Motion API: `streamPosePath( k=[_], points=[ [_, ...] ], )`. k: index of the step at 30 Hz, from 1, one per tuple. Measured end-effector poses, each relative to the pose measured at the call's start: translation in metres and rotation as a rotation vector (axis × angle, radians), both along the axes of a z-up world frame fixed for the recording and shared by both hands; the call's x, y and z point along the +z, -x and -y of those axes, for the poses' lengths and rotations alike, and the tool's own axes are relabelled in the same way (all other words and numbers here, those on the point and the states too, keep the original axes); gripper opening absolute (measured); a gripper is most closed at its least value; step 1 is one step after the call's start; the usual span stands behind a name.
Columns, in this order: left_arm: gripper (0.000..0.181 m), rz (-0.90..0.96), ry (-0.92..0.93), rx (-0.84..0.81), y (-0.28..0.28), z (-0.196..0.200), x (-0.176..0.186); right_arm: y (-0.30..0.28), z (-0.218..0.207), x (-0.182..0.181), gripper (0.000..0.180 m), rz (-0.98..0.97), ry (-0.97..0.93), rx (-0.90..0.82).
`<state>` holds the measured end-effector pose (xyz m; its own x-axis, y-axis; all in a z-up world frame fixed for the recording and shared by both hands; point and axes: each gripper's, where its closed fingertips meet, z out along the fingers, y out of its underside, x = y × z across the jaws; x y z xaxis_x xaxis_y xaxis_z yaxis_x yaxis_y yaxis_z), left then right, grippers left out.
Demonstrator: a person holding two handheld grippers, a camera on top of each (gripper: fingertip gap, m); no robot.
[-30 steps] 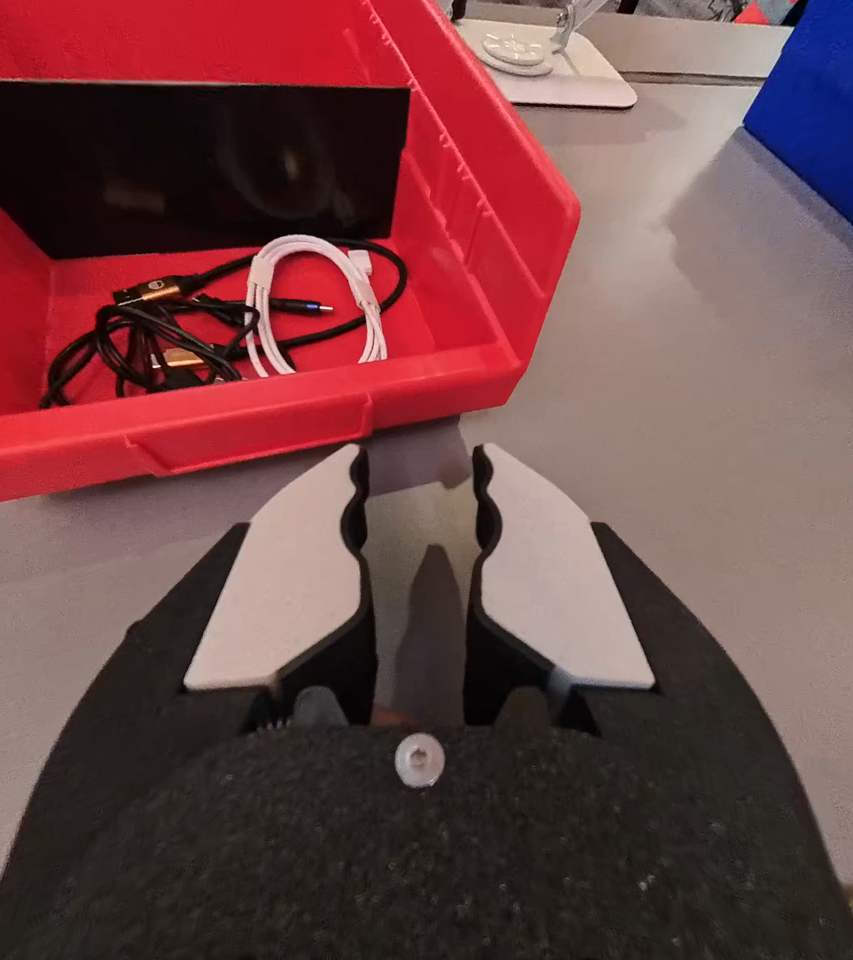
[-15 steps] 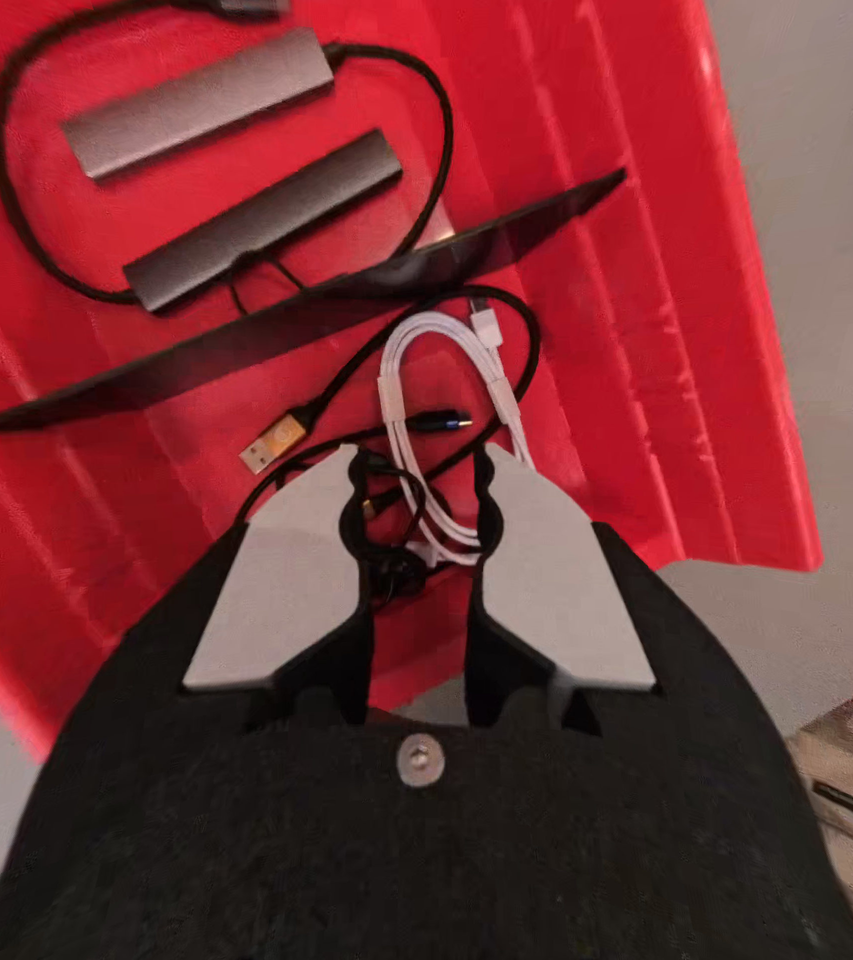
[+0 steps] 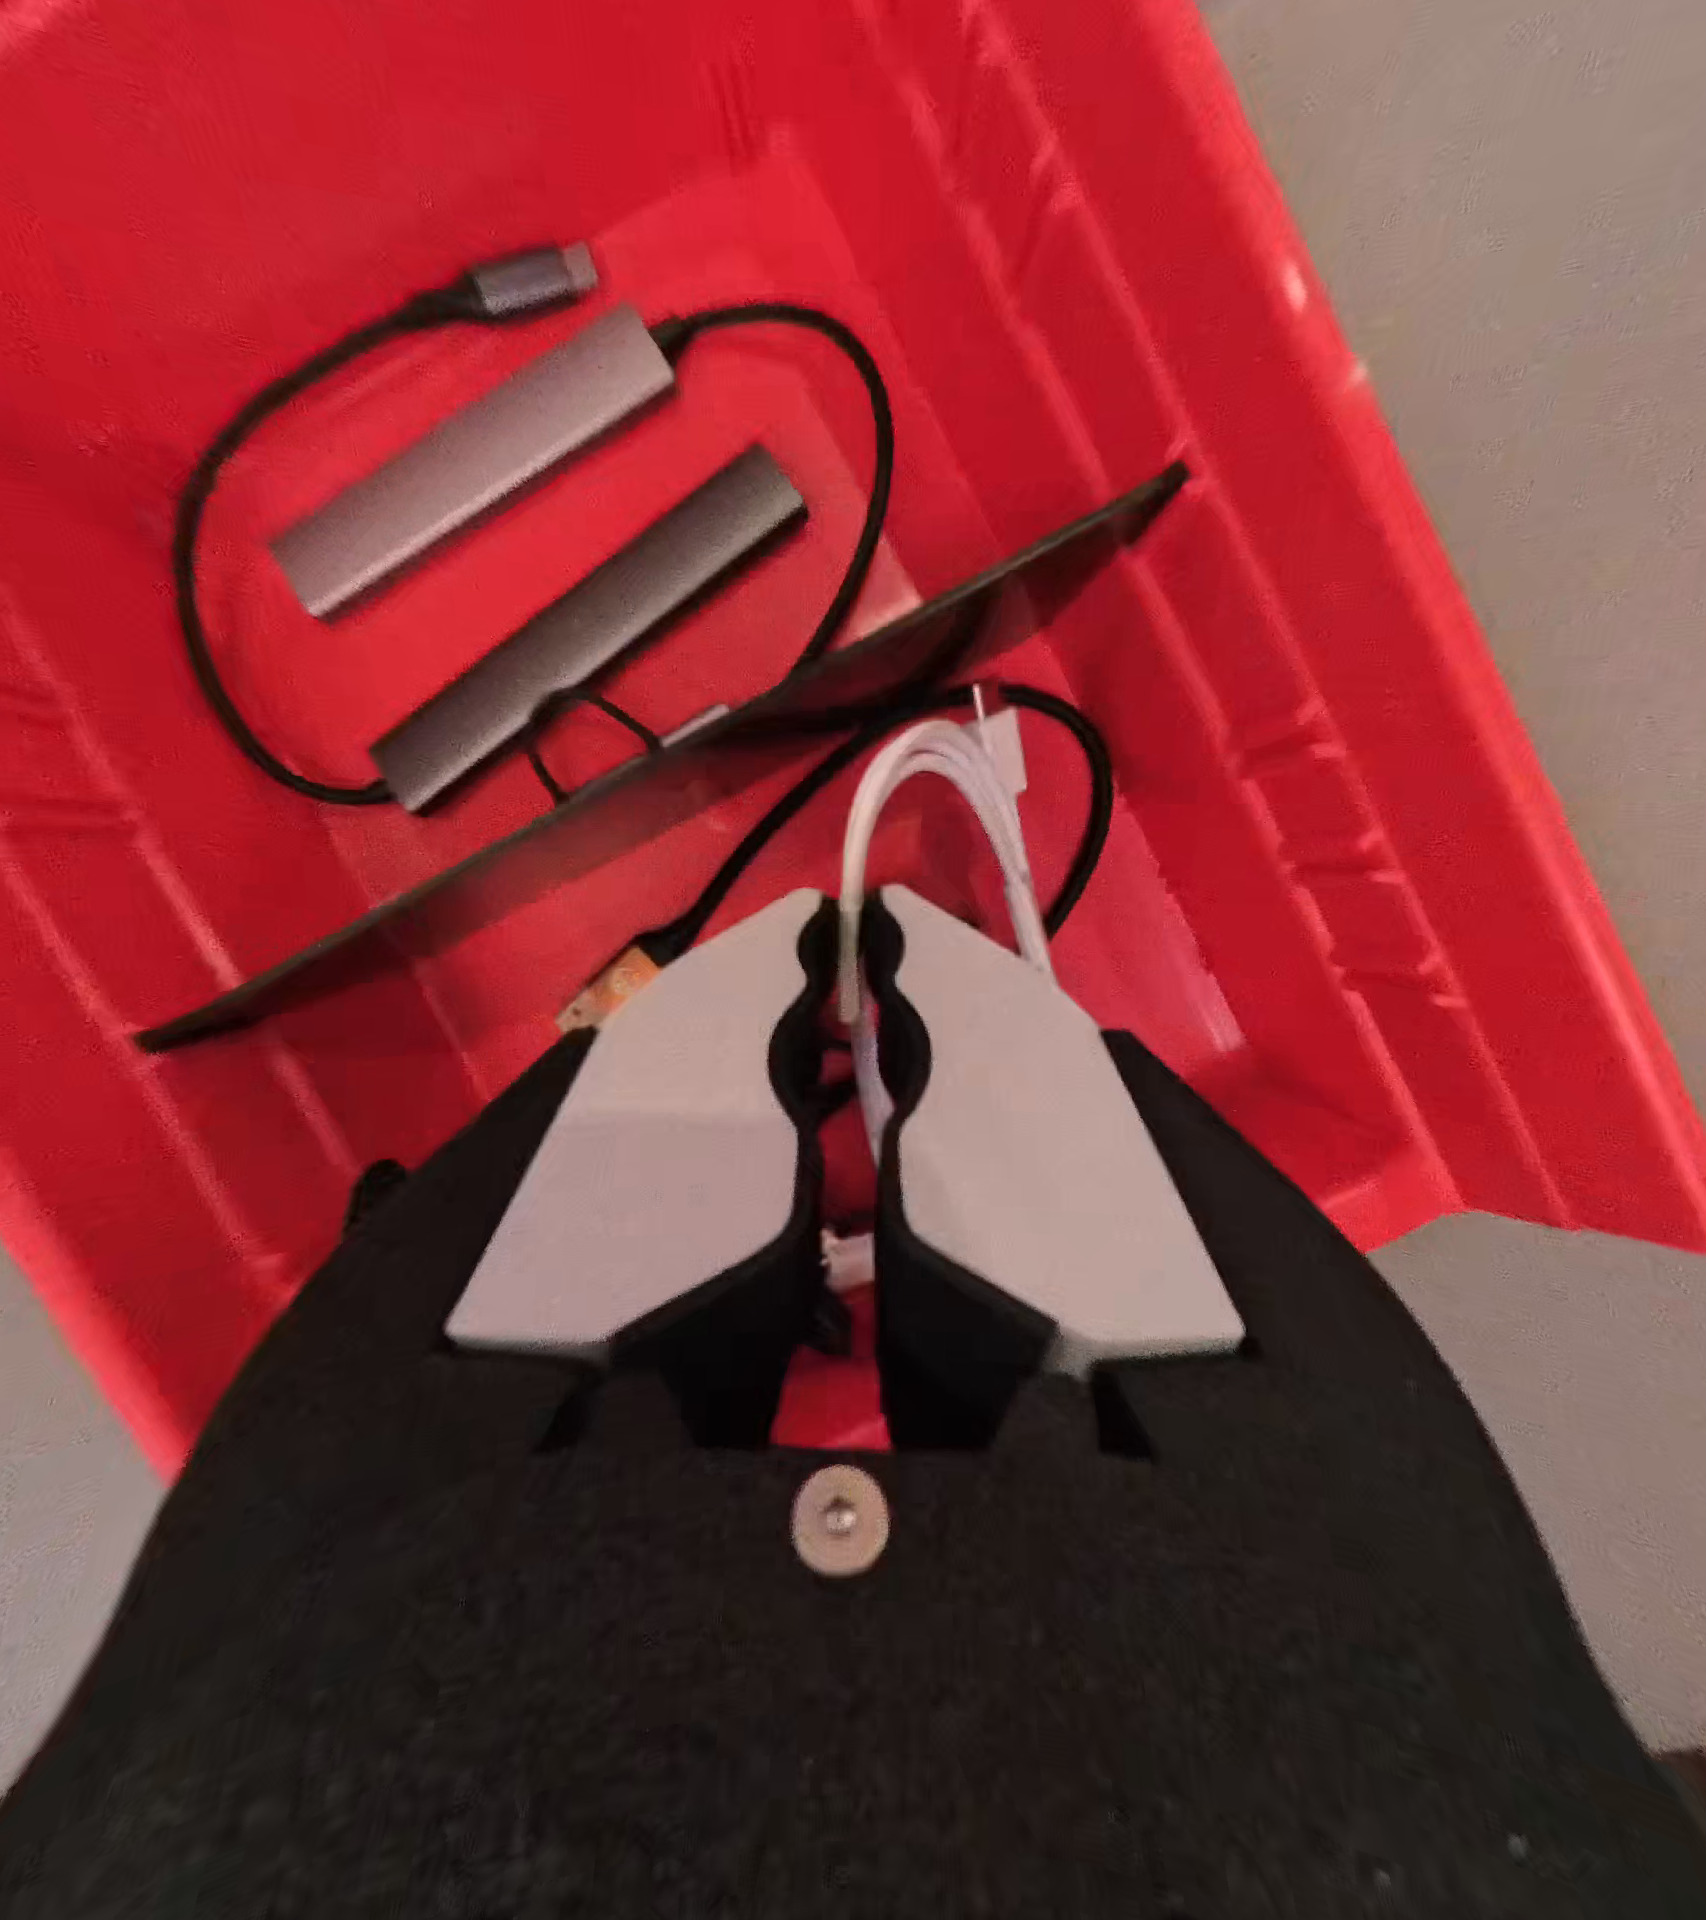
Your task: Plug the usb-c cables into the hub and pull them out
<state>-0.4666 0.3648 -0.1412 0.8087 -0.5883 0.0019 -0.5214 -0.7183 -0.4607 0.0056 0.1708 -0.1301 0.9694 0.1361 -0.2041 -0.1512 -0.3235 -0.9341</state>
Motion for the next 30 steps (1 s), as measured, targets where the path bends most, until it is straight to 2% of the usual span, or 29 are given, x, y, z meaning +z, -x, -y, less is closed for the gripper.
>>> streamPosePath(
  k=[4,6,8,10,12,14,17,19,21,24,28,30],
  points=[
    [0.004,0.033,-0.281,0.057,0.012,-0.001,0.08,0.002,0.0,0.0,0.054,0.008,0.002,0.004],
    [0.004,0.107,-0.469,0.079,0.012,0.003,0.13,0.004,0.0,0.0,0.054,0.013,0.001,0.01],
    [0.004,0.208,-0.563,0.09,0.004,0.015,0.166,0.006,-0.001,0.0,0.054,0.017,0.0,0.016],
    [0.004,0.333,-0.604,-0.001,-0.025,0.035,0.187,0.01,-0.001,-0.001,0.054,0.021,0.002,0.026],
    [0.004,0.436,-0.575,-0.185,-0.071,0.066,0.191,0.012,-0.002,0.0,0.054,0.025,0.0,0.033],
    [0.004,0.524,-0.454,-0.326,-0.121,0.098,0.176,0.014,-0.002,0.0,0.054,0.025,0.001,0.038],
    [0.004,0.609,-0.188,-0.475,-0.197,0.143,0.124,0.016,-0.003,0.001,0.054,0.024,-0.003,0.045],
    [0.004,0.59,-0.037,-0.547,-0.237,0.166,0.08,0.018,-0.003,0.001,0.054,0.026,-0.003,0.051],
    [0.004,0.492,0.053,-0.633,-0.264,0.182,0.039,0.018,-0.003,0.001,0.054,0.027,-0.004,0.054],
    [0.004,0.342,0.097,-0.745,-0.289,0.188,0.002,0.017,-0.002,0.001,0.054,0.026,-0.004,0.054],
    [0.005,0.112,0.027,-0.803,-0.31,0.174,-0.028,0.012,0.0,0.0,0.053,0.009,-0.001,0.047],
    [0.006,0.073,-0.004,-0.845,-0.322,0.175,-0.036,0.01,0.001,-0.002,0.053,-0.002,0.008,0.043]
  ],
)
